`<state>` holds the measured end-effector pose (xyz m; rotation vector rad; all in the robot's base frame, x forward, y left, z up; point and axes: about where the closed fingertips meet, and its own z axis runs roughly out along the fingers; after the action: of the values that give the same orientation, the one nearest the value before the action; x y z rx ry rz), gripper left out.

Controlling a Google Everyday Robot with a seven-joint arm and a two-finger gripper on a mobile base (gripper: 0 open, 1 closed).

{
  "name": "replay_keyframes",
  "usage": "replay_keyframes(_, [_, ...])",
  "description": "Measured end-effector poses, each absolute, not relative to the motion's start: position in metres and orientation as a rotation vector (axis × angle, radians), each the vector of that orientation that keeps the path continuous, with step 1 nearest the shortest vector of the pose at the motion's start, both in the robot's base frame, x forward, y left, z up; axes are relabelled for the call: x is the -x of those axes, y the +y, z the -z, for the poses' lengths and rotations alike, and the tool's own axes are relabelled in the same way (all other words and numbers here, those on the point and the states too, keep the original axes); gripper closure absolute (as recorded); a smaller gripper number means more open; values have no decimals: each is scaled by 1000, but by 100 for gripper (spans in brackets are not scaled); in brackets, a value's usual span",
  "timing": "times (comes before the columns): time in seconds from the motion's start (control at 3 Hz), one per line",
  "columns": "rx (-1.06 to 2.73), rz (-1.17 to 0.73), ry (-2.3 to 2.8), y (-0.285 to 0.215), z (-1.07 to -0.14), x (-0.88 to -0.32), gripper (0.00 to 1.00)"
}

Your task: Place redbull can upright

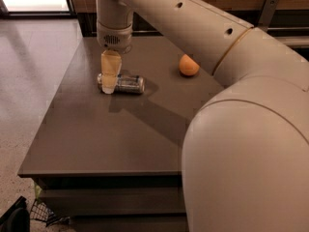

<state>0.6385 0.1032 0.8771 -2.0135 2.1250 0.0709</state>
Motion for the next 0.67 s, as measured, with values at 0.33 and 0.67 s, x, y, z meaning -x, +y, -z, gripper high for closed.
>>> replay_keyframes(0.33, [2020, -78, 2168, 105, -860, -633, 0])
replay_keyframes(0.67, [2046, -73, 2202, 109, -840, -637, 0])
